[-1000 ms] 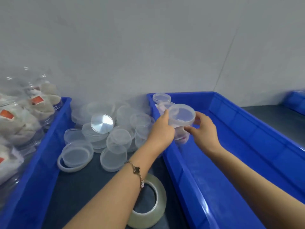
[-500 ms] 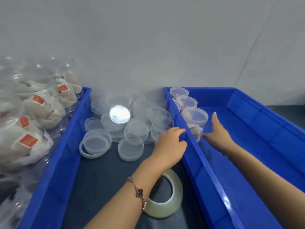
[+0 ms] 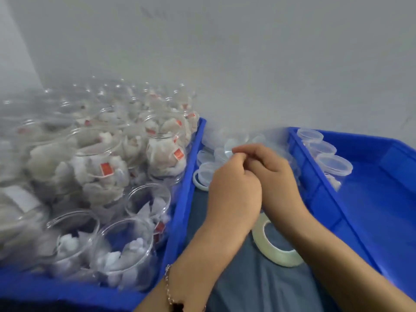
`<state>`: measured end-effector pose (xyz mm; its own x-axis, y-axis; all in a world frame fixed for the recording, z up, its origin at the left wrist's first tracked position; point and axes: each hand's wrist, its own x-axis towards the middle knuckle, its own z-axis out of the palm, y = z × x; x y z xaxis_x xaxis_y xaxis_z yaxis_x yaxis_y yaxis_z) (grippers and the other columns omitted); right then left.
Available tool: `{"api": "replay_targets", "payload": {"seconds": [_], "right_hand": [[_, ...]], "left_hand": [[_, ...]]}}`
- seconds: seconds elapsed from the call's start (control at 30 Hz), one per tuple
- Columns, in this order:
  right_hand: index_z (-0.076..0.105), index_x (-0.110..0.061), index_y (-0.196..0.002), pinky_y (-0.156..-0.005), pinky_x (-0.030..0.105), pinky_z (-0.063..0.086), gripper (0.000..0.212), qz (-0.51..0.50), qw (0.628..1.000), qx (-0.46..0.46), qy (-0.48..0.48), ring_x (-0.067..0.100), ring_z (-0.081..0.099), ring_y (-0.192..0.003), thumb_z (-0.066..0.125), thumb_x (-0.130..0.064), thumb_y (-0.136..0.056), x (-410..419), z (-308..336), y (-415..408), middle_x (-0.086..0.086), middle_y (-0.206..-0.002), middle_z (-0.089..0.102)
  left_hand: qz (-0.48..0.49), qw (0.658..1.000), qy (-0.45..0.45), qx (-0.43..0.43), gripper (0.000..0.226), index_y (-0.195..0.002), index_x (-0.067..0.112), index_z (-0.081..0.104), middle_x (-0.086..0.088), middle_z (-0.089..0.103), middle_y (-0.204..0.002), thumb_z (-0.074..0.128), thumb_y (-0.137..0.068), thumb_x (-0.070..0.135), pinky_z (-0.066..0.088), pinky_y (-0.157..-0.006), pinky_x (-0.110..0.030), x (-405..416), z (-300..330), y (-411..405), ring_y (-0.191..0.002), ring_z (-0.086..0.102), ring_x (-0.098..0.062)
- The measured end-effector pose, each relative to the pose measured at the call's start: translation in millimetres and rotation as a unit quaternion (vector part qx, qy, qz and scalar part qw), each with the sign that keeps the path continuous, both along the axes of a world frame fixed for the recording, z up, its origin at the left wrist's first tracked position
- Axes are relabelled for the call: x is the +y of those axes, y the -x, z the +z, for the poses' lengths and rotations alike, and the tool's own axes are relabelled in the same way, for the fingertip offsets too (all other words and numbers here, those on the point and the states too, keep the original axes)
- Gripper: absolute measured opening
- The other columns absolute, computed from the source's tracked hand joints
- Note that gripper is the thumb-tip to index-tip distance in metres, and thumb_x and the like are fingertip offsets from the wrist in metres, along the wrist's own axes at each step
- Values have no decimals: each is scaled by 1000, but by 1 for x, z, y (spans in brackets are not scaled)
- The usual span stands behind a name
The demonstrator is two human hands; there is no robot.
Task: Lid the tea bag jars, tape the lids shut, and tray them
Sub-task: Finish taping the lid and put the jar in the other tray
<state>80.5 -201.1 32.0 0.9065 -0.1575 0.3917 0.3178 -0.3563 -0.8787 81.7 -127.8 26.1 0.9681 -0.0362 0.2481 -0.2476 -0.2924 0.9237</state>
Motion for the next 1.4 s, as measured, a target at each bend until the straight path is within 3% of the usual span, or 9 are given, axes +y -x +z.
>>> {"api": "replay_targets", "payload": {"seconds": [0.23, 0.4, 0.5, 0.6, 0.73, 0.87, 1.03, 1.2, 1.4], "right_hand": [[53, -21, -124, -90, 24, 47, 44, 32, 996, 61, -63, 7, 58, -100, 43, 4, -89, 58, -6, -28, -8, -107, 59], [51, -36, -94, -53, 1, 43, 41, 111, 982, 122, -95, -21, 55, -60, 49, 4, -86, 71, -5, -62, -23, -85, 50], [52, -24, -113, -59, 9, 49, 45, 148, 971, 157, -98, -8, 63, -70, 45, 9, -84, 80, -7, -74, -8, -94, 65], [59, -11, -113, -72, 27, 50, 42, 158, 967, 164, -110, 19, 65, -85, 42, 9, -80, 81, -12, -75, 12, -102, 69], [62, -19, -95, -61, 17, 47, 33, 160, 968, 116, -153, 8, 64, -72, 44, 6, -82, 67, -9, -63, -8, -76, 69], [63, -15, -94, -70, 32, 48, 28, 100, 977, 62, -176, 19, 62, -78, 49, -3, -73, 39, -8, -46, 2, -82, 68], [63, -20, -81, -61, 19, 49, 28, 27, 983, 97, -156, 4, 63, -69, 50, 5, -78, 3, -44, -19, -10, -69, 69], [67, -14, -103, -94, 43, 50, 35, -5, 973, 178, -145, 24, 66, -101, 51, 8, -80, -17, -94, -2, 5, -99, 72], [63, -33, -92, -82, 31, 53, 47, -38, 973, 200, -108, 14, 66, -95, 50, 9, -78, -38, -124, -6, -9, -94, 71]], "left_hand": [[123, 992, 7, 8, 42, -122, 8, 47, -8, 51, -122, 45, -81, -1, 40, -96, -31, 54, 8, -13, -118, 48, -27], [214, 973, 11, 81, 84, -147, 0, 4, -17, 2, -153, 56, -80, 4, 25, -112, -42, 73, 5, -41, -141, 10, -35], [186, 975, 33, 114, 94, -147, 3, -10, -13, -4, -156, 55, -79, 2, 30, -111, -44, 82, -1, -55, -143, 6, -31], [166, 981, 40, 90, 94, -148, 5, -7, -9, 3, -158, 53, -76, 0, 30, -111, -42, 83, -4, -57, -144, 13, -25], [171, 985, 30, 22, 86, -149, 8, -1, -5, 3, -159, 48, -78, 0, 23, -115, -39, 67, 1, -42, -145, 9, -19], [147, 987, 57, -31, 83, -150, 12, 3, -1, 7, -158, 46, -81, -2, 19, -114, -24, 32, 6, -23, -144, 7, -12], [111, 989, 81, 48, 76, -148, 8, 11, -5, 13, -156, 42, -80, -6, 18, -113, -24, -6, -33, -10, -142, 15, -16], [90, 985, 44, 142, 74, -147, 10, 15, -7, 22, -153, 50, -83, 0, 35, -107, -37, -23, -87, 0, -136, 31, -24], [97, 986, -45, 129, 86, -149, 13, 14, -5, 28, -152, 68, -83, 24, 38, -99, -35, -24, -122, -6, -132, 39, -24]]}}
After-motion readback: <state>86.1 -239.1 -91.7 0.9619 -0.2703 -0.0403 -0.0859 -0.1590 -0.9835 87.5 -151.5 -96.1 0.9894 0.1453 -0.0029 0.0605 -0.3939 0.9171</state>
